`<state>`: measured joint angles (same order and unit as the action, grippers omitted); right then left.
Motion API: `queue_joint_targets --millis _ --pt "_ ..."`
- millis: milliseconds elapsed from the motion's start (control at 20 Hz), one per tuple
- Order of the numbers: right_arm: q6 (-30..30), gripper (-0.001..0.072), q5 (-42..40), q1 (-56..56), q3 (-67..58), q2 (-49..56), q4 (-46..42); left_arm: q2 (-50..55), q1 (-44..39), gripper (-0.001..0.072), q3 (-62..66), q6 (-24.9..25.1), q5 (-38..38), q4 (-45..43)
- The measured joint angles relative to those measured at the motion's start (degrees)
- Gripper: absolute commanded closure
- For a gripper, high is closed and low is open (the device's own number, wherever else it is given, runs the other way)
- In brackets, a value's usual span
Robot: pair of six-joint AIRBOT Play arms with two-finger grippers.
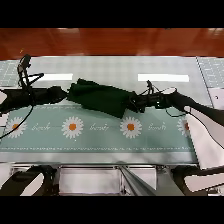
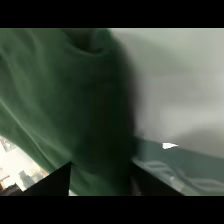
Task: Fold the shirts.
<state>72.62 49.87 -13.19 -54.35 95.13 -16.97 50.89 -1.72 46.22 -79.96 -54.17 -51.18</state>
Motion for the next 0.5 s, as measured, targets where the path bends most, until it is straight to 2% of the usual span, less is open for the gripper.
queue_joint_targets --millis 50,100,150,200,250,500 --pt "0.04 0.0313 0.2 -1.16 -1.57 1.27 0.24 0.0 0.0 0.0687 0.0 0.0 -0.02 -0.02" --pt "0.48 0.0361 0.17 -2.21 -3.21 2.43 0.2 0.0 0.0 0.0687 0.0 0.0 -0.02 -0.02" --pt "1.01 0.0447 0.13 -3.15 -4.7 3.3 -0.59 0.0 0.0 0.0687 0.0 0.0 -0.02 -0.02" --pt "2.16 0.065 0.11 -3.96 -6.16 4.0 -1.73 0.0 0.0 0.0687 0.0 0.0 -0.02 -0.02" --pt "2.97 0.069 0.13 -4.55 -7.67 4.44 -2.62 0.0 0.0 0.0687 0.0 0.0 -0.02 -0.02" --pt "5.05 0.0691 1.92 -5.66 -15.37 3.34 -7.91 0.0 0.0 0.0687 0.0 0.0 -0.02 -0.15"
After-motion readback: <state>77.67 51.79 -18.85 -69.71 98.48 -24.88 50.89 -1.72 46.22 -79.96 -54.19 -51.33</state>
